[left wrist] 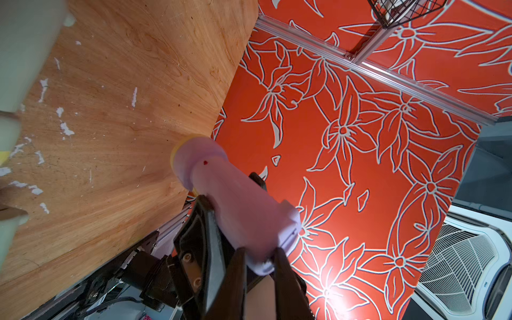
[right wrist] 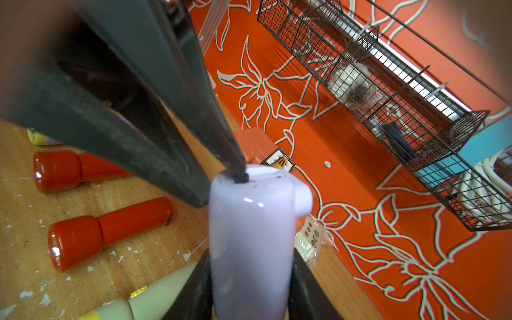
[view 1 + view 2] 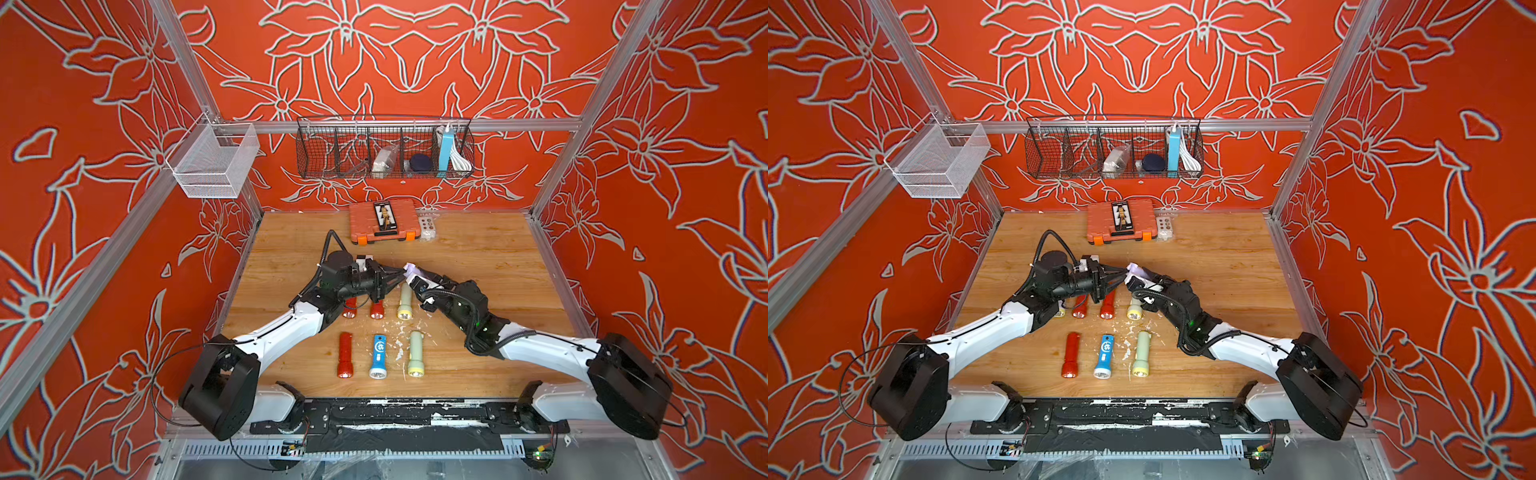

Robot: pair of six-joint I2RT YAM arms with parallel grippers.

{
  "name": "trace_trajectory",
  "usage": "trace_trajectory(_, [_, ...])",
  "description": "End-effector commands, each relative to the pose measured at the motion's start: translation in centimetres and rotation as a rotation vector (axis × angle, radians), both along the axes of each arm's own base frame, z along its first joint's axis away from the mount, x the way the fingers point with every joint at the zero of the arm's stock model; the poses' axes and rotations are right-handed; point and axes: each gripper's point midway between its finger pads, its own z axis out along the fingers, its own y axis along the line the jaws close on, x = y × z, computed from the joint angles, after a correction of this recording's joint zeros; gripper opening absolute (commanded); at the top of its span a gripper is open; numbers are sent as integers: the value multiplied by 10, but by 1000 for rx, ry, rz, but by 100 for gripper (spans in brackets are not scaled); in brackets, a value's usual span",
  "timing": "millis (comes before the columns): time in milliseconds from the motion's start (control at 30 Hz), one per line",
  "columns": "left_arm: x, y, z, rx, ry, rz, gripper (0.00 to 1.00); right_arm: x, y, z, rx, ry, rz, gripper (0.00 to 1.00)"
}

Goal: Close the plug at the bottom of the flashlight
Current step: Close the plug of the flashlight, then place the flashlight at the center of the board.

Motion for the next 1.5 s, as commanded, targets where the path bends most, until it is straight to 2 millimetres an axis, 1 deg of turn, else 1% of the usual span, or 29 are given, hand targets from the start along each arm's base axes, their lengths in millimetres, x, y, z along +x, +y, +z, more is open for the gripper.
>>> trace_trajectory(0, [-9,-14,11,-37,-33,-66,18,-13,28,38,87,-73,124,0])
trace_trajectory(167, [-10,-14,9,-39,-29,-69,15,-8,27,41,109,-61,98,0])
trace_trajectory(267, [-11,-12,7,-41,-27,-73,13,-3,22,43,116,-49,58,0])
trace_trajectory(367, [-9,-5,4,-39,-27,-58,0,2,16,47,121,-40,18,0])
trace_trajectory(633, [-9,17,-2,11,-40,-18,0,5,8,52,112,-22,-15,0])
trace_trajectory(767, [-3,32,-5,60,-72,-15,0,6,6,55,118,9,-29,0])
trace_trajectory(867, [7,48,-5,182,-157,-24,0,8,-1,57,132,51,-65,0])
trace_trajectory(933, [17,61,-4,308,-246,-38,0,9,-8,57,139,97,-104,0])
trace_trajectory(1000, [26,72,-7,463,-308,-64,0,9,-17,53,124,150,-153,0])
trace_trajectory(1067, [32,76,-7,542,-361,-92,2,10,-26,47,109,194,-201,0])
trace_trajectory(1133, [35,75,-6,566,-416,-115,5,9,-35,40,101,221,-241,0])
trace_trajectory(1233, [38,80,-14,649,-482,-143,8,7,-52,28,103,272,-319,0])
trace_trajectory(1333, [39,95,-22,777,-521,-145,9,5,-71,17,116,361,-414,0])
trace_trajectory(1467, [39,112,-13,870,-563,-114,13,7,-93,2,157,492,-524,0])
